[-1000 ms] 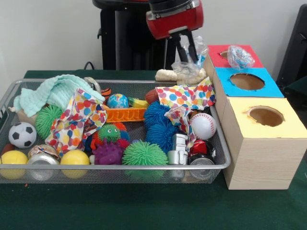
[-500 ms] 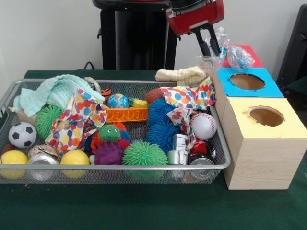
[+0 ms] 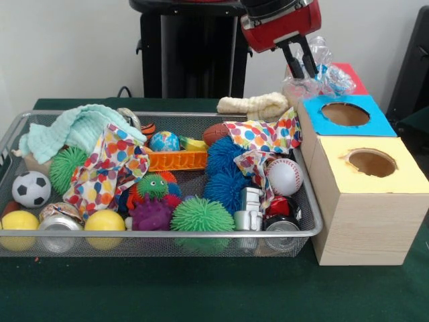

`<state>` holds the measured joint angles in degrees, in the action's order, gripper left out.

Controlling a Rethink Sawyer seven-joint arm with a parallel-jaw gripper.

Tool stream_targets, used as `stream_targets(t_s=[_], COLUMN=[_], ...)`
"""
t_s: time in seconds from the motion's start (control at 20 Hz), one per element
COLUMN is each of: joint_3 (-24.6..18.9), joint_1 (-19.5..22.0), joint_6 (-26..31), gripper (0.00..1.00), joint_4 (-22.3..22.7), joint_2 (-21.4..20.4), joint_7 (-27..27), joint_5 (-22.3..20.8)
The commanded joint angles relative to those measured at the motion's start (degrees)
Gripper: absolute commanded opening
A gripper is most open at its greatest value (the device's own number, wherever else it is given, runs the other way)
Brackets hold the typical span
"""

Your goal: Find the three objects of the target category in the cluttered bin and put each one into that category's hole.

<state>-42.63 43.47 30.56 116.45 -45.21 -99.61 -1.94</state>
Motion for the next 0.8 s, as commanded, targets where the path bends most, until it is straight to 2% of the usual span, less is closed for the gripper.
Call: stream_targets(t_s=[0.05,0.8], joint_3=[-2.0,-0.3], joint_1=[-2.4,-6.8], joint_6=[-4.3,-10.4], gripper=[0.00,0.00], joint_4=[1.5,2.1], joint_2=[3.1,4.8], joint_7=[-9.0,-12.6], joint_5=[4.3,8.4])
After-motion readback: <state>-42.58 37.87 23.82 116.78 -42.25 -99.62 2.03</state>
